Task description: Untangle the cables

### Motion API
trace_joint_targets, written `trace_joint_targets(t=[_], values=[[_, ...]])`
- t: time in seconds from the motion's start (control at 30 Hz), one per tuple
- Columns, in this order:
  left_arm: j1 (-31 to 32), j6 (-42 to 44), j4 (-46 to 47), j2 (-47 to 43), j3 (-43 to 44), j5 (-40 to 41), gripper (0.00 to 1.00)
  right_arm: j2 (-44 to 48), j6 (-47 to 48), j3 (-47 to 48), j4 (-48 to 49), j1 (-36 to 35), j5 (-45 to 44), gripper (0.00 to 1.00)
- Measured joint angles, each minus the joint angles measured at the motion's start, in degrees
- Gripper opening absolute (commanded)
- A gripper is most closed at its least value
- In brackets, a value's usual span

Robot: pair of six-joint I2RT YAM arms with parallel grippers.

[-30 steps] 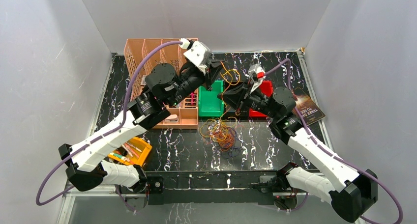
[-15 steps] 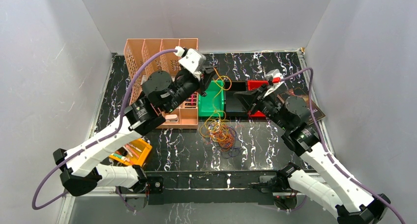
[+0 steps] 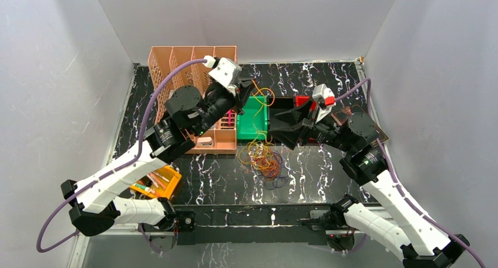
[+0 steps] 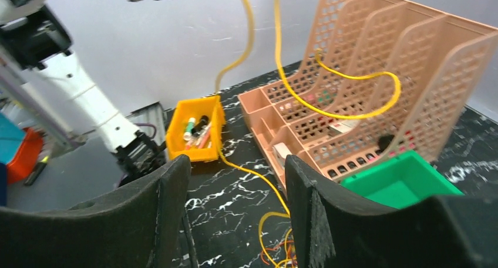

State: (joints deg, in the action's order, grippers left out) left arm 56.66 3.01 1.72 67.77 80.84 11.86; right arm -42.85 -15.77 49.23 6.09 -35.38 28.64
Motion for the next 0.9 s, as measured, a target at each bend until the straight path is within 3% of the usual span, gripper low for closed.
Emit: trace_joint_targets(t=[0.33, 0.47, 0.6, 0.77, 0.9], values=[[0.00, -0.02, 1.33, 0.98, 0.00, -0.04, 0.00, -7.21, -8.11, -0.46, 13.64, 0.00, 10.58, 0.70], [0.00, -0.02, 1.57, 1.90, 0.00, -0.15, 0.00, -11.17, -9.88, -1.16, 18.43, 0.00, 12.09, 0.63], [0.00, -0.02, 1.75, 2.69, 0.00, -0.28, 0.00, -13.68, -11.06, -2.12, 21.18, -0.02, 12.31, 0.47], [0.00, -0.04, 2.14, 3.06, 0.00, -0.28, 0.00, -14.73, -11.56, -2.64, 22.99, -0.20, 11.50, 0.15], [0.00, -0.07, 2.16, 3.08, 0.00, -0.28, 0.00, -14.40, -11.87, -3.76, 23.56, -0.35, 9.01, 0.01]])
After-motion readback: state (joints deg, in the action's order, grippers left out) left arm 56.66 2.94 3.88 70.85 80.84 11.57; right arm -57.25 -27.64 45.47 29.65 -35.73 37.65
